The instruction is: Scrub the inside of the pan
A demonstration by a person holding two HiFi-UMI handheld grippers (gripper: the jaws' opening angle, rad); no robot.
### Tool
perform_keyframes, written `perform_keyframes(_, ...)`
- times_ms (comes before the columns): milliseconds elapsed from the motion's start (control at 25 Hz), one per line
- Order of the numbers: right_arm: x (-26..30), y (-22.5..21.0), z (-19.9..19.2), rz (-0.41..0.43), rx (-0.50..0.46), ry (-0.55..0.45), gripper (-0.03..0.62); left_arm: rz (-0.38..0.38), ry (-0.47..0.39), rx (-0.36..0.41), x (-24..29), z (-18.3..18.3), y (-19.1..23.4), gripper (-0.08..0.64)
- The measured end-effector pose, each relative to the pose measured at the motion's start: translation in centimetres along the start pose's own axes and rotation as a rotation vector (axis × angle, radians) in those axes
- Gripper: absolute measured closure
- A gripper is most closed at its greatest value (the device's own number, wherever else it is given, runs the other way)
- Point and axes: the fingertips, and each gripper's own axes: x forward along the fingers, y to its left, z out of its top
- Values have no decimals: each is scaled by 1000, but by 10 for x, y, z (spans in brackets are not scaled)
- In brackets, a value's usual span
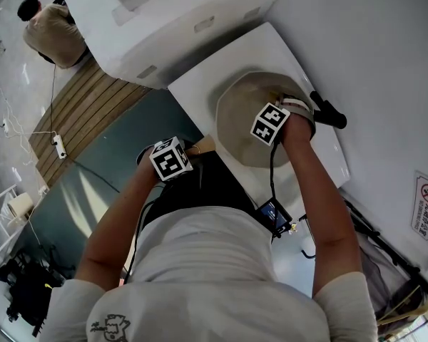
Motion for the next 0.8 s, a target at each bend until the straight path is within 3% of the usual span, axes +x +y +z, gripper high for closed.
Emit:
perform_keyframes(320,-12,1,59,-2,32,-211,520,6,-1,-16,0,-1,1,414)
perform_keyframes(800,-39,79,95,174,-6,-359,518,5,-13,-37,0,-1,0,416)
